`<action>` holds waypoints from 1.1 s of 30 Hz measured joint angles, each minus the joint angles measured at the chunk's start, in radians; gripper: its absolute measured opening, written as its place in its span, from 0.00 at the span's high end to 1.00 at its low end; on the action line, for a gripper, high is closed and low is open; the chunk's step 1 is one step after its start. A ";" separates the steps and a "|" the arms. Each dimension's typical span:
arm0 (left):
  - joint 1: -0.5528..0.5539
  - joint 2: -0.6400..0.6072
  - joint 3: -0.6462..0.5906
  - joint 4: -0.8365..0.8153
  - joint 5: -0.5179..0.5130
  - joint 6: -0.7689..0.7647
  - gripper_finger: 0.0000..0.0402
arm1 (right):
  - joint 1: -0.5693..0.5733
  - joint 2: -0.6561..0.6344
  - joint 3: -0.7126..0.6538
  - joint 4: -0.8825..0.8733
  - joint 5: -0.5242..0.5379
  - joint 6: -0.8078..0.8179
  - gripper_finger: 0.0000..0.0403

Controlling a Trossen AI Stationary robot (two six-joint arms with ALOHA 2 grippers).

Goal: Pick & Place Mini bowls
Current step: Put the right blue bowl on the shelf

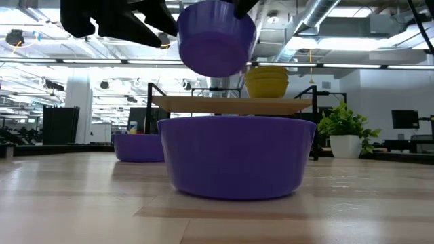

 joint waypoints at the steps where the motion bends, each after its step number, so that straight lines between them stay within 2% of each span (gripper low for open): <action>1: 0.000 0.000 0.000 0.000 0.000 0.000 0.33 | -0.004 0.000 0.000 0.003 -0.001 0.000 1.00; 15: 0.000 0.001 0.000 0.008 0.002 -0.003 0.33 | -0.026 0.041 0.002 0.064 0.012 -0.088 1.00; 19: 0.000 0.002 -0.001 0.005 0.034 -0.004 0.33 | -0.029 0.071 -0.001 0.056 0.016 -0.110 1.00; 22: 0.000 0.008 -0.003 0.008 0.035 -0.007 0.33 | -0.027 0.077 -0.001 0.053 0.047 -0.131 1.00; 33: 0.025 0.021 -0.051 0.025 0.032 -0.009 0.33 | -0.014 0.081 -0.001 0.065 0.071 -0.153 1.00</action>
